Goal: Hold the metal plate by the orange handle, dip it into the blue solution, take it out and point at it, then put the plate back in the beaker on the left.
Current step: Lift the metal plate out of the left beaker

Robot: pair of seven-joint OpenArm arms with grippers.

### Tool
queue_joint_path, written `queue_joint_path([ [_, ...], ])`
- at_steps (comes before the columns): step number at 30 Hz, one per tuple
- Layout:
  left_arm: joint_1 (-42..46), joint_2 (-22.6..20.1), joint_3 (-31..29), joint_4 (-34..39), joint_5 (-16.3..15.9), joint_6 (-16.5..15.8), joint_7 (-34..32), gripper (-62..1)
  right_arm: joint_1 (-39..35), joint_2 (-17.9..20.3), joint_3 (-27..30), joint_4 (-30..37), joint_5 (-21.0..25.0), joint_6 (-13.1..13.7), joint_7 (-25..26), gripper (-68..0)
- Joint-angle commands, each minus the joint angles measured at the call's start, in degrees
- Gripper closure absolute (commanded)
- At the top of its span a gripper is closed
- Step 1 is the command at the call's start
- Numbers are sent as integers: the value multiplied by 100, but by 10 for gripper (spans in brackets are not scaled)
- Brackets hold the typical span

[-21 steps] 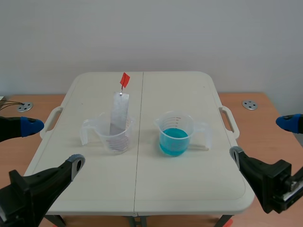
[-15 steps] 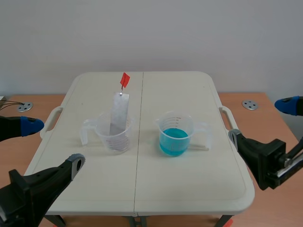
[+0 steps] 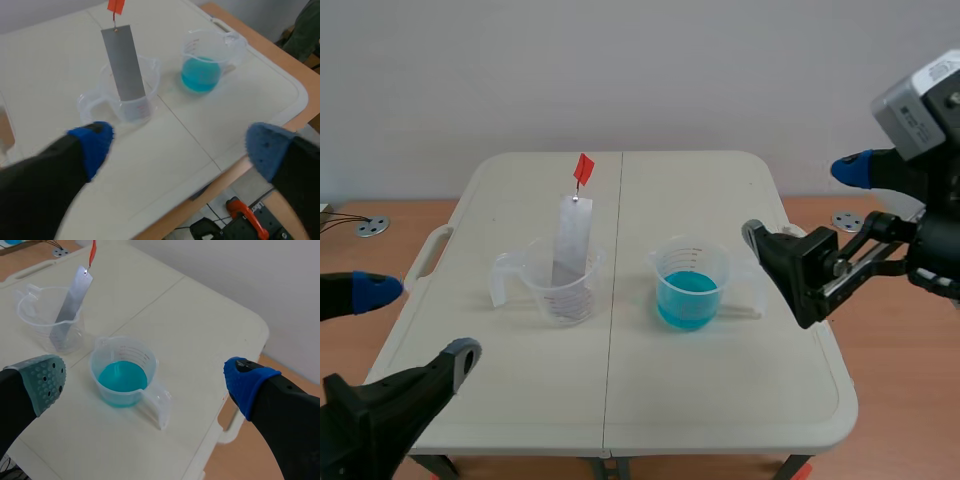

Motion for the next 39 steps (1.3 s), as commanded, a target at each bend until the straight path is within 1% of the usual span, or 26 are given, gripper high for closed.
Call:
queue_joint_path([
  [1,186,11,20,72,168,-39,-151,-291,229,55,-92,-61,68,35,87,-663],
  [3,345,9,17,72,380,-24,-144,-75,472,33,-278,-162,68,116,85,-663],
  [4,444,9,15,72,481,13,-151,-6,581,-4,-350,-221,68,125,81,-663],
  [6,658,11,15,72,597,107,-190,-15,787,-103,-472,-348,83,160,81,-663],
  [8,903,11,15,72,734,114,-146,-15,988,-214,-590,-485,90,162,59,-663],
  [9,1040,11,15,70,754,131,-98,-15,1088,-275,-658,-562,90,164,42,-663],
  [10,1191,11,15,61,754,197,-72,-15,1187,-328,-730,-647,90,166,35,-663],
  [12,1502,11,15,-11,756,295,-94,-15,1399,-455,-887,-855,92,273,20,-663],
  [14,1755,13,15,-116,752,398,-98,-15,1602,-566,-1040,-1071,109,313,15,-663],
  [18,2096,15,22,-450,750,400,-98,-15,2000,-787,-1300,-1517,173,356,22,-663],
  [20,2155,15,22,-673,748,400,-98,-15,2197,-911,-1399,-1746,262,452,26,-663],
  [23,2142,17,28,-1099,748,400,-101,-15,2492,-1106,-1554,-2094,264,476,26,-663],
  [28,2138,31,28,-1738,748,398,-258,-15,3003,-1445,-1812,-2739,262,614,24,-663],
  [33,2138,46,33,-2249,748,393,-448,-15,3532,-1676,-2144,-3348,262,616,26,-663],
  [36,2138,46,33,-2470,748,393,-479,-15,3869,-1790,-2358,-3738,262,614,48,-663],
  [39,2138,48,33,-2693,748,393,-656,-15,4177,-1895,-2573,-4142,264,614,72,-663],
])
